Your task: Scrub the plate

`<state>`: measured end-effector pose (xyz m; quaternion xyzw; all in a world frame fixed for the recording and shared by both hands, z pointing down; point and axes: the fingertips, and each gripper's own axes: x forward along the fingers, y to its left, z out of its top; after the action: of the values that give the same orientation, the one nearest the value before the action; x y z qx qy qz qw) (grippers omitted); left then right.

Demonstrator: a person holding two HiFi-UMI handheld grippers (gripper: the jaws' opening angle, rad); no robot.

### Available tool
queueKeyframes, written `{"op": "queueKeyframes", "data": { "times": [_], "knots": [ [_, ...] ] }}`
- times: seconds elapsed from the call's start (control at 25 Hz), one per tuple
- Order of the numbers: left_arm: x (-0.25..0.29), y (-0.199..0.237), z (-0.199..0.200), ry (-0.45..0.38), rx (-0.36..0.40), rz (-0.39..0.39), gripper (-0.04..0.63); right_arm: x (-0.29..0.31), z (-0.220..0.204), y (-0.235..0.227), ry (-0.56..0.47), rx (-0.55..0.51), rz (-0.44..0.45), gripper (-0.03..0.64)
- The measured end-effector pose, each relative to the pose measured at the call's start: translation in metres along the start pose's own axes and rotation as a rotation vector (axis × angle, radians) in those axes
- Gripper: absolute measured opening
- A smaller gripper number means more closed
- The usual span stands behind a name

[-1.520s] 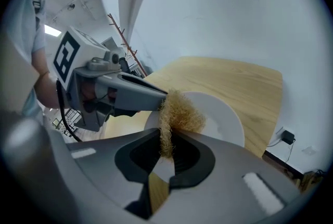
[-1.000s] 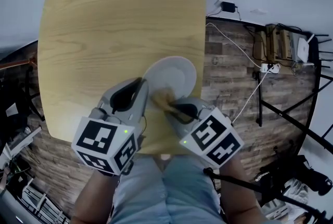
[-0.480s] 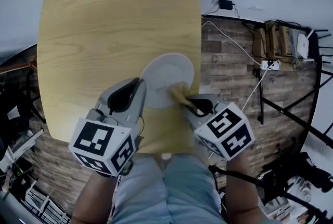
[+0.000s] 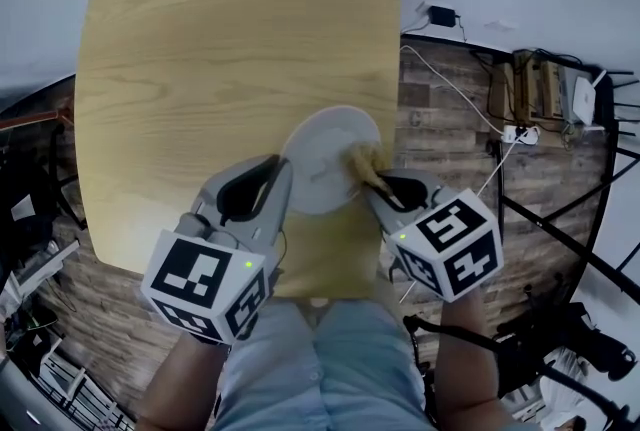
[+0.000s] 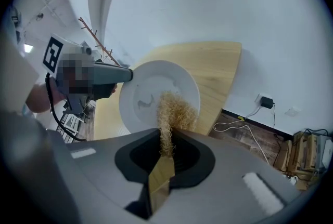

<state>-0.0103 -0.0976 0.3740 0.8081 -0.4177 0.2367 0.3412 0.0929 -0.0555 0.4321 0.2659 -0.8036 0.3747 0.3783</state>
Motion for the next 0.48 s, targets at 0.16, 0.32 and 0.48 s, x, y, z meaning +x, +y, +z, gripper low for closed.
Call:
{"op": "queueKeyframes", "data": {
  "times": [0.16,0.32,0.48],
  "knots": [
    [0.0,0.0,0.001,-0.001,-0.002,-0.005,0.051,0.001,0.015,-0.005,-0.012,-0.016,-0.016,0.038],
    [-0.001,0.0,0.003,-0.004,-0.006,-0.007,0.052,0.004,0.03,-0.008,-0.02,-0.039,-0.024,0.038],
    [-0.001,0.003,0.005,-0.009,-0.009,-0.003,0.052,0.007,0.043,-0.005,-0.03,-0.069,-0.026,0.038]
  ]
}}
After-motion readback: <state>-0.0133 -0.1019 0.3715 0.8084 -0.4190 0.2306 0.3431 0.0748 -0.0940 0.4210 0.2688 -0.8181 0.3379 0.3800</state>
